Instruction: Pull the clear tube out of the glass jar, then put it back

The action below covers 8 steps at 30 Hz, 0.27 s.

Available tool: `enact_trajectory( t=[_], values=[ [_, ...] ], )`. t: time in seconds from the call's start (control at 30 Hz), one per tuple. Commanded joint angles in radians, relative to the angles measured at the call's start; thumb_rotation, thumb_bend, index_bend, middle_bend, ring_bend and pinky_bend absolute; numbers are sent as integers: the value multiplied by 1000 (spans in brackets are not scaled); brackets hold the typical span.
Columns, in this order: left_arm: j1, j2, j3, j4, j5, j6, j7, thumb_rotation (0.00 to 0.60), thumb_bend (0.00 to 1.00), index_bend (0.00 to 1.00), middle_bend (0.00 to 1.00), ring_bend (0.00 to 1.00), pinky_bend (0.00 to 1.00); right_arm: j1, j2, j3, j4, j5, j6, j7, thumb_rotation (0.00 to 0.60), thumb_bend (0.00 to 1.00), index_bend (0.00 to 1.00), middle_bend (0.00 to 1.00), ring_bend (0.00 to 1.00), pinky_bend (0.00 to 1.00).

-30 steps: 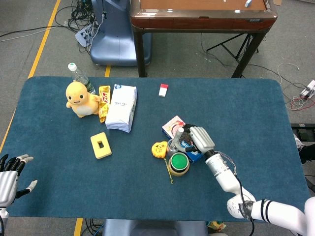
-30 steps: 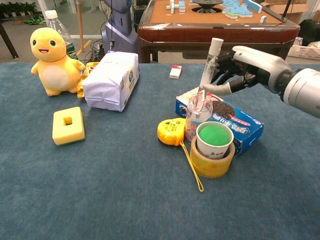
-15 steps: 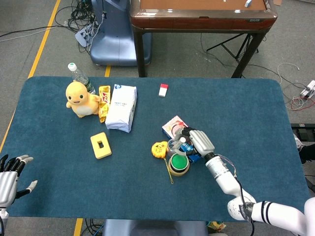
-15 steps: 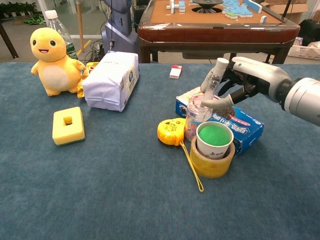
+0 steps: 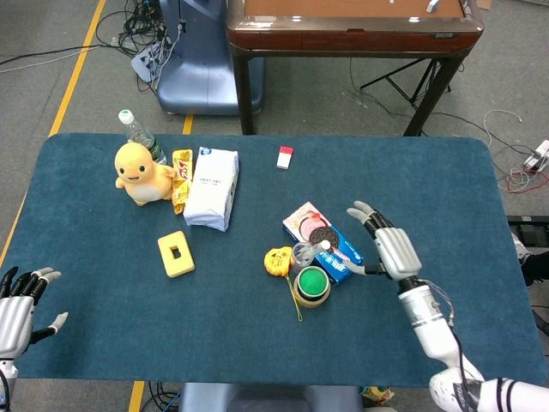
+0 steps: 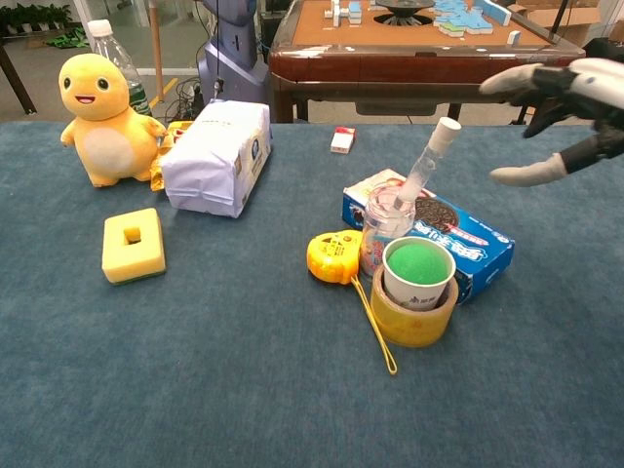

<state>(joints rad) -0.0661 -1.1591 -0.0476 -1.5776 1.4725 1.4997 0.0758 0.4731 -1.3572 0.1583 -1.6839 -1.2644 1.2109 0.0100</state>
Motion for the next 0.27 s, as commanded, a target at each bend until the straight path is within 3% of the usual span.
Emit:
enact_trajectory(
  t=[0.03,0.27],
  values=[
    [-2,-1,0,0,1,-3,1,600,244,247,199,160,21,-91,94,-42,-79,11,90,-72,600,235,154,124,110,222],
    [-14,-4,-3,-13,11,-8,16,600,244,247,199,160,21,-205,206,-91,-152,-5,203,-118,600,235,154,142,110,222]
  ],
)
